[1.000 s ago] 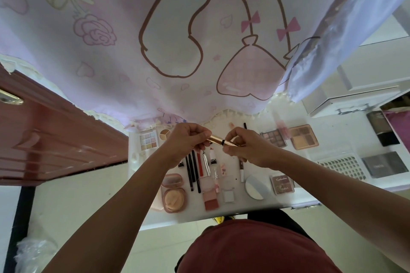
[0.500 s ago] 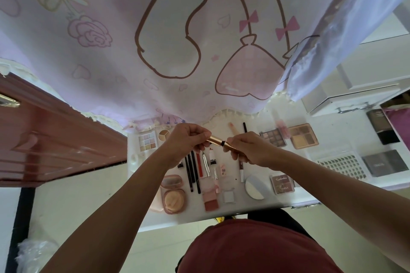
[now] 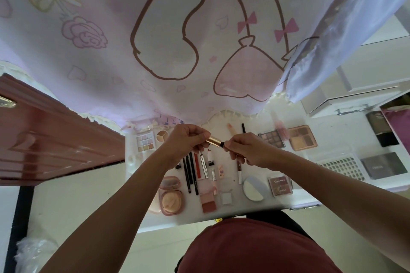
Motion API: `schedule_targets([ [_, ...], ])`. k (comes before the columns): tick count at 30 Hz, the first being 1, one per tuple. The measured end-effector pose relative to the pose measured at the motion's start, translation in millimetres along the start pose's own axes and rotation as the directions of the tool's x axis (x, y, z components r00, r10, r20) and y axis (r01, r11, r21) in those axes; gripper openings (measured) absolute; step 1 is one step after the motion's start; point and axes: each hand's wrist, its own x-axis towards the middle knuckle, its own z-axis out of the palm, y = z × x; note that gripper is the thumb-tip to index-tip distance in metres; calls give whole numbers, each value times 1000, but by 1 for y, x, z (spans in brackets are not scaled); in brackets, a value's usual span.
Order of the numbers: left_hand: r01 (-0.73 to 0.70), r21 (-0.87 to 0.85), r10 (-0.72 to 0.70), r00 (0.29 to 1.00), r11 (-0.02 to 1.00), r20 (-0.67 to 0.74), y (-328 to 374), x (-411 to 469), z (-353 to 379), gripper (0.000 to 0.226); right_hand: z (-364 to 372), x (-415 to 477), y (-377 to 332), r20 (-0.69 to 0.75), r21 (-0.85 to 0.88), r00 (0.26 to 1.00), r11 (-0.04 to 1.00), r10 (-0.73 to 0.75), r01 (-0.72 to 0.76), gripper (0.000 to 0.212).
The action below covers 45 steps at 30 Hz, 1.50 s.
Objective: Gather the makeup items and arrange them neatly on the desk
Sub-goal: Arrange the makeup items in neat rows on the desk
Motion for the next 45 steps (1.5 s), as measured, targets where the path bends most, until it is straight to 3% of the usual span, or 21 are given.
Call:
schedule_targets([
  [5,5,1,-5,1000,1000,-2,0,5,1,14,-1,3,5,-8,54,1000,999,0,0,15],
  [8,14,-2,-14,1000,1000,-1,-1,8,2,15,-2,3,7,10,71,1000,997,15,-15,31],
  [14,42,26,-41,999,999,-34,-7,19,4,15,-4,10,18,-91,-52,996,999,-9,4,14],
  [18,94,9,-94,994,996,-61,-12,29,9,15,-7,16,31,-169,-216,981,975,-96,58,13],
  [22,144,-10,-144,985,990,-90,-15,38,8,19,-9,19,40,-218,-413,967,910,-129,28,14],
  [25,155,11,-153,982,988,-114,-17,47,4,13,-11,22,45,-235,-470,962,883,-136,10,19],
  [30,153,120,-138,982,981,-129,-21,68,11,9,-6,32,49,-212,-458,975,888,-60,-45,22],
  [34,137,343,-88,984,929,-153,-32,96,20,14,9,50,55,-170,-485,985,867,32,-112,25],
  [38,91,523,-26,991,848,-130,-35,115,33,16,27,69,63,-162,-525,986,843,31,-113,24],
  [45,105,642,-37,992,760,-118,-46,144,38,13,34,97,72,-188,-538,977,822,101,-189,18],
])
